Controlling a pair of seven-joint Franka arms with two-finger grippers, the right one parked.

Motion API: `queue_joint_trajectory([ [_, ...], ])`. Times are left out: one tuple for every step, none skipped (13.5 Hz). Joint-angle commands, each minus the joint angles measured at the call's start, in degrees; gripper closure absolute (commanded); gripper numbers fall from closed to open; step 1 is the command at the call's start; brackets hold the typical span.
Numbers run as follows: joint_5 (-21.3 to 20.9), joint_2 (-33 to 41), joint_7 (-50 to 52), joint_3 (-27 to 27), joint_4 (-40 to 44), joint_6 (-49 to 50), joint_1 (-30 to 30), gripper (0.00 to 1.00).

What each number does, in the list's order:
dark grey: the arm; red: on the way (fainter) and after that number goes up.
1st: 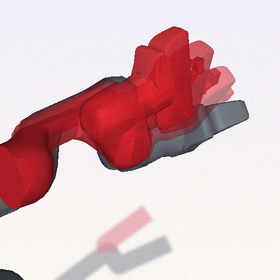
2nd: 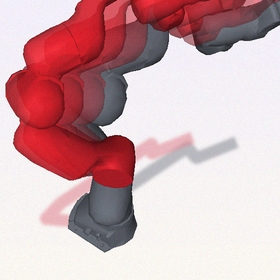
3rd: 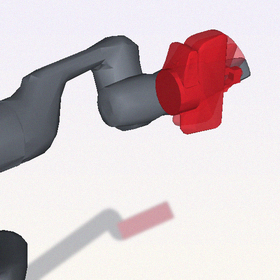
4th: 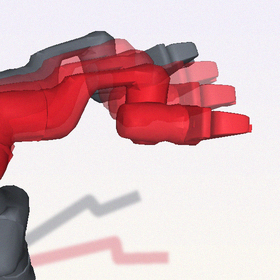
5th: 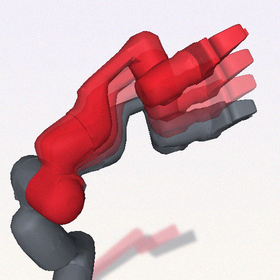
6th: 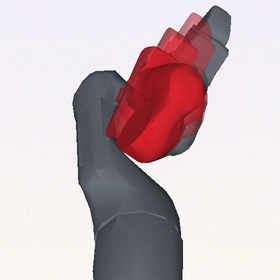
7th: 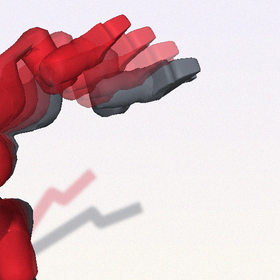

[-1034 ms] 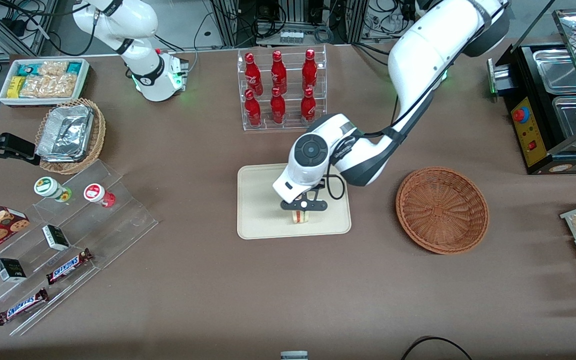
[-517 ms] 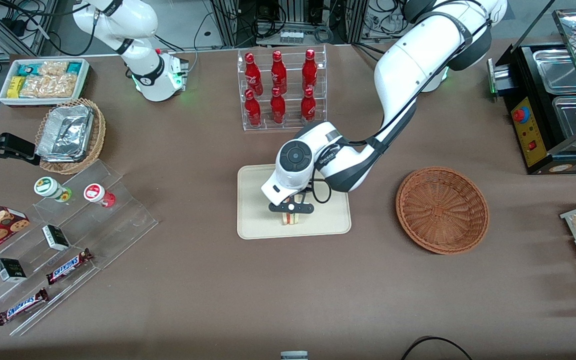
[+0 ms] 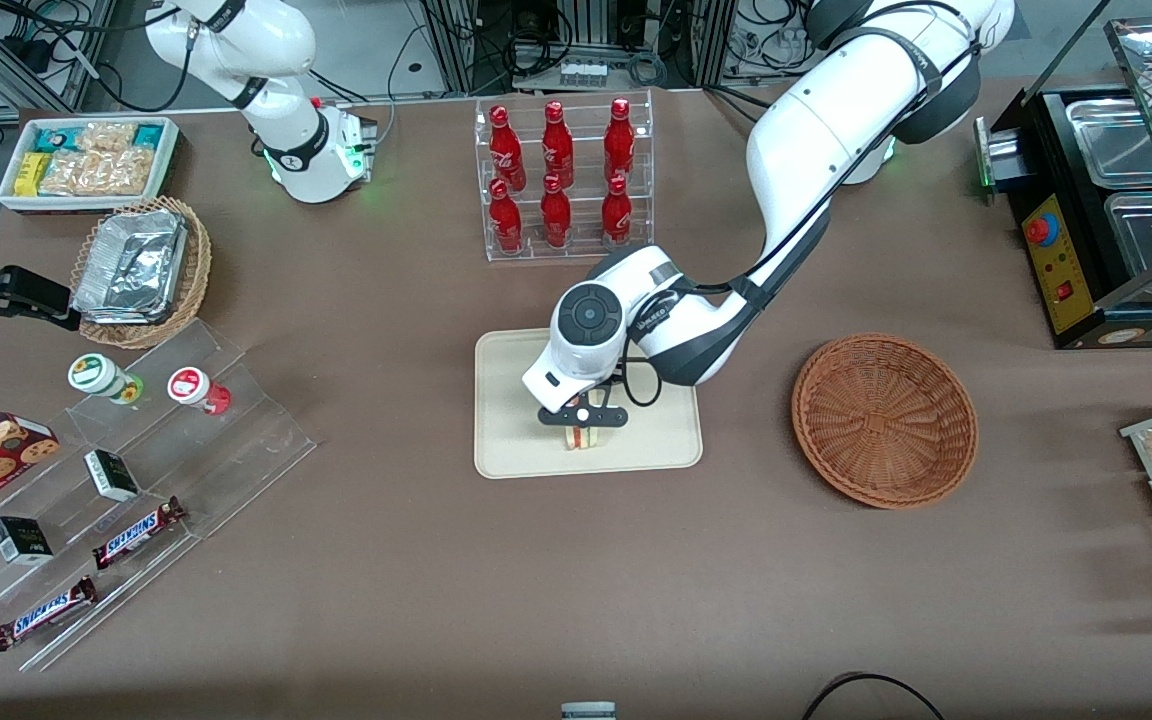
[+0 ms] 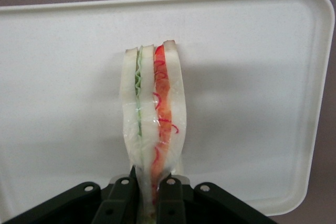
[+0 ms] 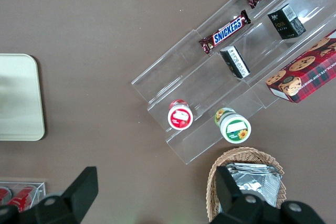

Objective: Place sandwich from basket to tray
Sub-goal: 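Lower the sandwich onto the tray and open the left gripper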

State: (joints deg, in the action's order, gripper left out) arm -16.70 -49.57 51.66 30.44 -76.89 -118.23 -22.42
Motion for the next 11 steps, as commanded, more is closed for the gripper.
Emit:
queue_joint_trajectory([
  [-1.3, -0.8, 2.4, -0.2, 1.7, 1.1, -1.0, 1.0],
  [-1.3, -0.9, 2.4, -0.2, 1.7, 1.0, -1.0, 1.0],
  [-1.3, -1.0, 2.4, -0.2, 1.7, 1.0, -1.0, 0.93],
  [-1.5, -1.3, 2.4, -0.2, 1.8, 0.9, -1.1, 0.8],
  [-2.8, -1.5, 2.5, -0.1, 1.7, 0.9, -1.1, 0.63],
  [-3.5, -1.7, 2.7, -0.1, 1.7, 0.9, -1.1, 0.43],
  [-3.5, -1.7, 2.7, -0.1, 1.7, 0.8, -1.1, 0.11],
  [-3.6, -1.7, 2.6, -0.1, 1.7, 0.8, -1.2, 0.0],
  [-3.6, -1.7, 2.6, -0.1, 1.7, 0.8, -1.2, 0.0],
  [-3.6, -1.7, 2.5, -0.2, 1.7, 0.8, -1.2, 0.0],
  [-3.6, -1.6, 2.4, -0.1, 1.8, 0.8, -1.2, 0.0],
])
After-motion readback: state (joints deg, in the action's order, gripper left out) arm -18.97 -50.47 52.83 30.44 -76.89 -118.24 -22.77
